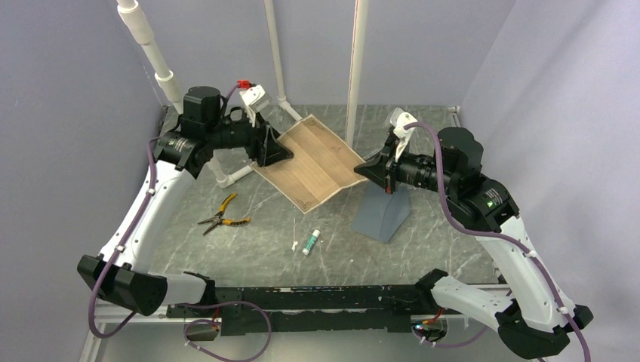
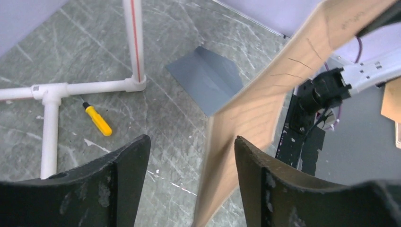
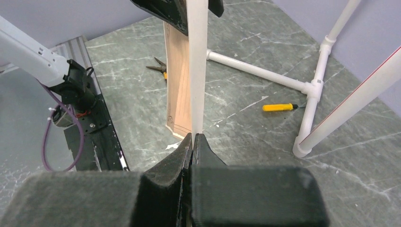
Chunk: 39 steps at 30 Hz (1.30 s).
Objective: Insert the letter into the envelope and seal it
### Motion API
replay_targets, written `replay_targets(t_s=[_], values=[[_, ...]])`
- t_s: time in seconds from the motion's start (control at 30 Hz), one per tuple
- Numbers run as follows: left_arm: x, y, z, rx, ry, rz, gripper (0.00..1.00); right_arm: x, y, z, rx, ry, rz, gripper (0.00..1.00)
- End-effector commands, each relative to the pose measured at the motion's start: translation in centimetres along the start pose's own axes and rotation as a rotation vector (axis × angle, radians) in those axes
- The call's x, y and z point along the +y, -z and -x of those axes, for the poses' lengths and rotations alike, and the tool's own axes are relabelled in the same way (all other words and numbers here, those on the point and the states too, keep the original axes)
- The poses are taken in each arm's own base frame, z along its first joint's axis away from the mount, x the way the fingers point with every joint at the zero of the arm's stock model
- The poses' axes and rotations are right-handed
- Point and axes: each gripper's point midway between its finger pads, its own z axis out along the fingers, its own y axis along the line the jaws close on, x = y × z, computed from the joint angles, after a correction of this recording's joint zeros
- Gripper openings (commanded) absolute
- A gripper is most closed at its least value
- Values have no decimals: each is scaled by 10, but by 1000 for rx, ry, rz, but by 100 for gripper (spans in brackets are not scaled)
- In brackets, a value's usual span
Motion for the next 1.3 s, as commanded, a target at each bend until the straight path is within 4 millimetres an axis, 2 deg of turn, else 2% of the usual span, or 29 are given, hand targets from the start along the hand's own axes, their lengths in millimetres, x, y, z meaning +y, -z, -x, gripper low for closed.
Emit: replay_targets(t_s=[0.0,0.13,0.27,0.3,0.33,0.5,0.57,0.6,0.63,0.7,0.73,0.9,1.03,1.17,1.27], values=[[-39,16,18,-98,-154,-144,65,7,7,15,-63,59,28,0],[-48,18,12,-116,-161,-183,46,6,7,13,-60,62,21,0],[-48,16,12,-113,-129,-190,11,6,9,13,-65,73,18,0],[-46,15,12,-109,-116,-187,4,7,9,13,-64,79,23,0],[-44,13,12,-105,-100,-179,3,7,10,12,-62,84,26,0],[-26,3,15,-112,12,-112,3,8,10,4,-39,96,30,1],[-19,0,17,-118,50,-86,3,11,10,-1,-24,93,51,20],[-16,-2,17,-119,65,-75,3,13,10,-3,-19,94,62,41],[-15,-3,17,-114,76,-77,2,15,10,-4,-13,93,76,54],[-18,-4,16,-105,74,-103,2,19,10,-6,-3,85,98,72],[-20,-5,14,-102,66,-119,2,21,10,-6,-1,81,112,77],[-25,-5,8,-99,48,-159,3,26,6,5,-45,49,142,81],[-27,-4,9,-103,44,-158,3,18,5,31,-149,1,78,81],[-30,-2,4,-89,37,-171,2,10,14,63,-311,-94,-1,72],[-45,1,-4,-71,17,-266,3,10,18,74,-387,-142,-8,68]])
